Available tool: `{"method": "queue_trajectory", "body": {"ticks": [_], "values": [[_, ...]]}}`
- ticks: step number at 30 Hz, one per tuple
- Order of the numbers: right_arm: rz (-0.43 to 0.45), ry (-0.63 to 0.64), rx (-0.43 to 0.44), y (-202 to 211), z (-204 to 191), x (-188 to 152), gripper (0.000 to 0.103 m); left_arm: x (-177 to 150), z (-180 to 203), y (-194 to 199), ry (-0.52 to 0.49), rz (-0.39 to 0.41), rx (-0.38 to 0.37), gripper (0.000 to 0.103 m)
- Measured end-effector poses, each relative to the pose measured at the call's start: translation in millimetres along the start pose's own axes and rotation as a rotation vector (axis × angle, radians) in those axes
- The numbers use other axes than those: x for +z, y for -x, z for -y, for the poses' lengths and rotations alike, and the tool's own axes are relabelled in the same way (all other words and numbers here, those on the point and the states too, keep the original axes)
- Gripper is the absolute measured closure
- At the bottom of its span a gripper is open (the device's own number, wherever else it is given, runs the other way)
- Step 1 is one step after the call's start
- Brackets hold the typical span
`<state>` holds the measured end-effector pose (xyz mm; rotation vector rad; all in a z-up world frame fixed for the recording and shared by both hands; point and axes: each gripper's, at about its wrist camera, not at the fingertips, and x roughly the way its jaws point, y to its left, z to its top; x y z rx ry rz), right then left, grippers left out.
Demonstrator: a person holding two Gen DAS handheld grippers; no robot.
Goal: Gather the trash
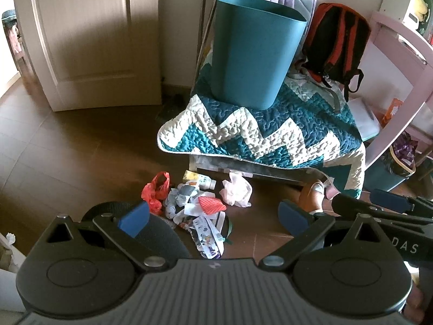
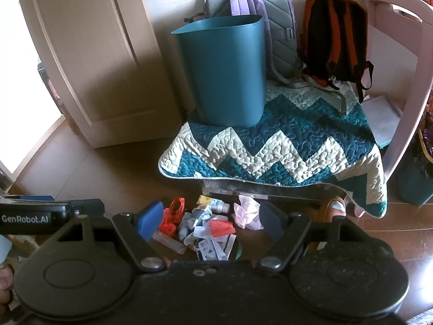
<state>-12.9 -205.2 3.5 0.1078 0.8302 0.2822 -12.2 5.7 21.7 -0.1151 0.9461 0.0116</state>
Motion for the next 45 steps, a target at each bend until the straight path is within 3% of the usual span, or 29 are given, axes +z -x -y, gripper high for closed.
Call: {"method": "queue_trajectory", "body": {"ticks": [45], "values": [[-0.016,-0.002,0.016,-6,0,1,0.025,3,1,-10,-0.015,0.004,-0.027,0.001]]}}
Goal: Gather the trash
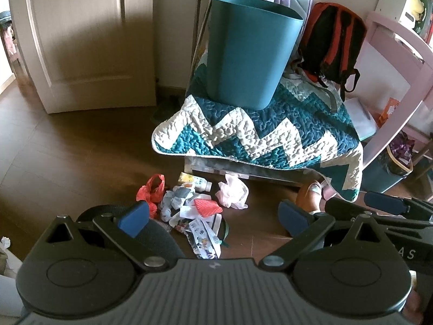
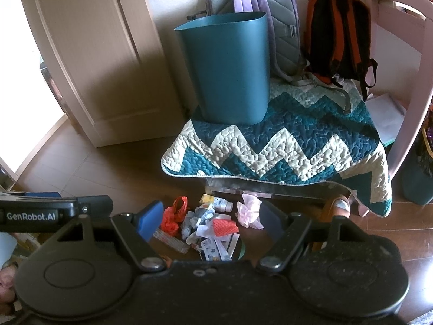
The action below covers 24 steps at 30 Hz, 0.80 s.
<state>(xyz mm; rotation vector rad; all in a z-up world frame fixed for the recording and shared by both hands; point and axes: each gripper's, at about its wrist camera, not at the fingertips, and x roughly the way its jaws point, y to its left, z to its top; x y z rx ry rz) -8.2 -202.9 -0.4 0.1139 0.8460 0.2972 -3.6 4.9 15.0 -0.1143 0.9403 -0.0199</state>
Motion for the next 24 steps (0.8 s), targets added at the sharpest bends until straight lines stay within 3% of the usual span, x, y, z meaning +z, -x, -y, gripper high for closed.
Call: {"method": "queue_trajectory", "body": {"ticks": [6,13,19,24], "values": [[-0.012,0.012,0.004,-9,2,2,0.025,-1,-2,-5,0.004,-0.003,-0.005,0.001],[-0.029,0.025,0.016,-34,5,14,0.025,13,-14,-37,0.013,-0.012,-0.013,0.001],[-0.032,0.056,0.029,-85,14,28,0.025,40,-35,-86,0.044,0.007,0.002,0.001],[-0.077,0.047,0.054,-146,38,39,0.025,63,-53,-142,0.062,0.025,0.102,0.001]]}}
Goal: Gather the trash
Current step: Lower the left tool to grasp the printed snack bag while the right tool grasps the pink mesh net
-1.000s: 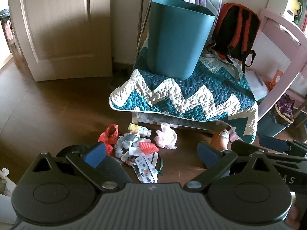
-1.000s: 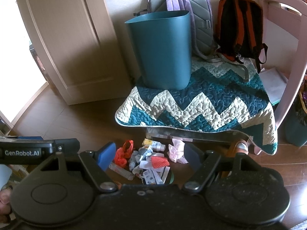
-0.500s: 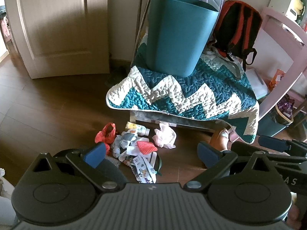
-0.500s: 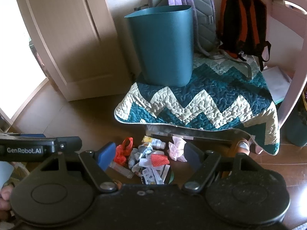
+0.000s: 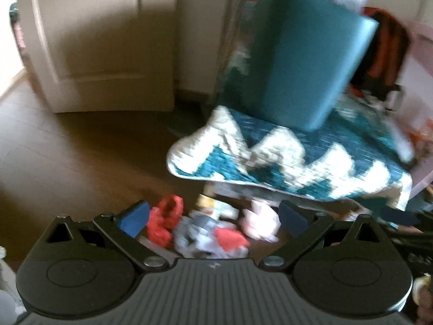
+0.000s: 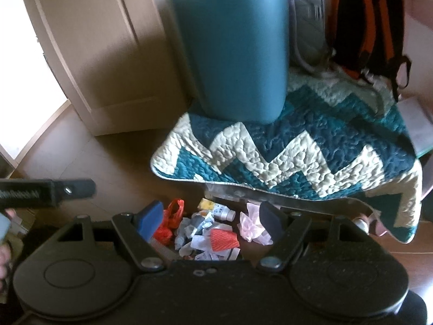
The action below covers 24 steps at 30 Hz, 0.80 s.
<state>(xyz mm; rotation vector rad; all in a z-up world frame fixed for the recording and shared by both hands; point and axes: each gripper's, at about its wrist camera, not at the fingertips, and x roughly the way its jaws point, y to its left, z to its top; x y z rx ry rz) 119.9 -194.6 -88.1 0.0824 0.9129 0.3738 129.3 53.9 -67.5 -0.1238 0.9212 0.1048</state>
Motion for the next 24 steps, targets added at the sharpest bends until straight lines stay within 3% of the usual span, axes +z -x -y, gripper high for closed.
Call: {"method": "queue_trajectory", "body": {"ticks": [5,11,17,24], "values": [[-0.030,0.015,-0.033,-61,34,5,0.025,10,-4,-77,0.080,-0.114,0.061,0.001],[-0.096,-0.030,-0.017,-143,76,0,0.025,-9,22,-164,0.115,-0.281,0.091,0.001],[-0.227,-0.057,-0.009,-230,96,-15,0.025,-50,36,-258,0.164,-0.499,0.162,0.001],[-0.351,-0.152,-0.071,-314,117,-43,0.025,-112,30,-350,0.157,-0.718,0.219,0.001]]}}
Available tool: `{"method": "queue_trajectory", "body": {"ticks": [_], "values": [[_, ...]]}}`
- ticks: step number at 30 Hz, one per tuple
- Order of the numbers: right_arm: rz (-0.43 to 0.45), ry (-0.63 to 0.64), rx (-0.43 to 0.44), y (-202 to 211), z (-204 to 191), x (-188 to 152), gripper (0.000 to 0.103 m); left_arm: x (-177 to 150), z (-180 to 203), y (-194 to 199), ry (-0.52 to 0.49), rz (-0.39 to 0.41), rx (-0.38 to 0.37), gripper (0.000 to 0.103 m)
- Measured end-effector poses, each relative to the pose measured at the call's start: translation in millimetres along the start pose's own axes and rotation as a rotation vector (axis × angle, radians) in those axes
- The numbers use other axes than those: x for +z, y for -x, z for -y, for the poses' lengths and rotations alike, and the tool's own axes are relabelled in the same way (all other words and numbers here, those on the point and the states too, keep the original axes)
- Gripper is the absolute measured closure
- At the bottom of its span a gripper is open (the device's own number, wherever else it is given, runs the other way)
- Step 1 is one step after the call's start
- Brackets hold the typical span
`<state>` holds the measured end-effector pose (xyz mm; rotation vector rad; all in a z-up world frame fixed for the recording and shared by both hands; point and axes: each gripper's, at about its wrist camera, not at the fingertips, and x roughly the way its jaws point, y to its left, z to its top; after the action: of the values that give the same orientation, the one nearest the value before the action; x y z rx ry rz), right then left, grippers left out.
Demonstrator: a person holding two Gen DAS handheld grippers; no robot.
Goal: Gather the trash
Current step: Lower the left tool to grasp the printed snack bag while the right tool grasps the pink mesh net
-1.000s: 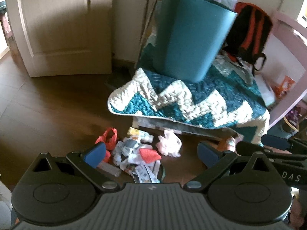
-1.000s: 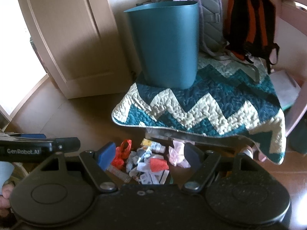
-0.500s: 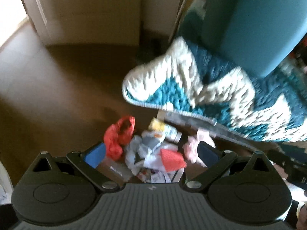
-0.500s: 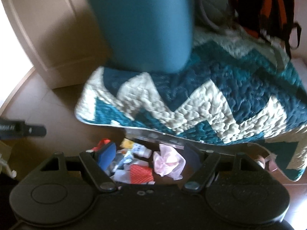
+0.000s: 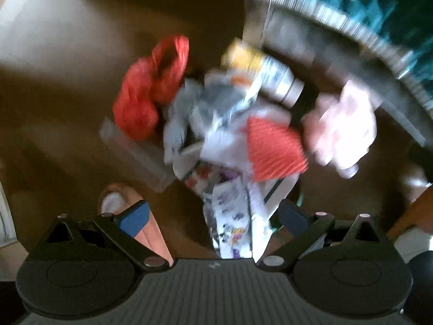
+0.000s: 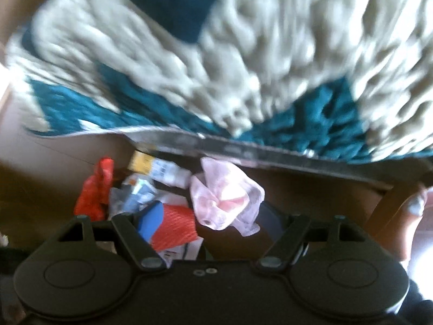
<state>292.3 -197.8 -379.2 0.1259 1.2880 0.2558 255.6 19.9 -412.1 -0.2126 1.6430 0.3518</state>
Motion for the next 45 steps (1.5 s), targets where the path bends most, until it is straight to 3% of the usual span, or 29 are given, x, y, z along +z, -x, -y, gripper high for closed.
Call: {"method": "queue_trajectory", "body": {"ticks": [3,11,20,26,33,37,39,40,41,45], "values": [[-0.040,-0.040,-0.006,-31,6,-2,0.025,-1,5,-38,0.012,-0.098,-0.011,0.002],[-0.104,-0.040,-0.031,-100,-1,0,0.025,-2,18,-101,0.021,-0.221,-0.080,0.002],[-0.130,-0.084,-0.019,-156,-2,2,0.026,-3,26,-136,-0.025,-0.269,-0.045,0.003],[-0.181,-0.096,-0.034,-176,5,3,0.027,2,23,-151,-0.015,-0.306,-0.055,0.022],[-0.153,-0.091,-0.048,-175,7,4,0.030,2,25,-150,-0.038,-0.282,-0.065,0.042],[-0.136,-0.117,-0.027,-165,11,5,0.030,4,30,-142,-0.037,-0.276,-0.070,0.045],[-0.138,-0.095,-0.031,-163,9,6,0.037,5,30,-139,-0.029,-0.270,-0.075,0.045],[-0.140,-0.081,-0.033,-162,8,6,0.072,6,28,-136,-0.024,-0.267,-0.076,0.045],[-0.154,-0.079,-0.036,-163,7,7,0.088,4,26,-135,-0.024,-0.265,-0.076,0.045],[-0.148,-0.062,-0.028,-158,8,5,0.091,1,19,-126,-0.023,-0.263,-0.089,0.046]]}}
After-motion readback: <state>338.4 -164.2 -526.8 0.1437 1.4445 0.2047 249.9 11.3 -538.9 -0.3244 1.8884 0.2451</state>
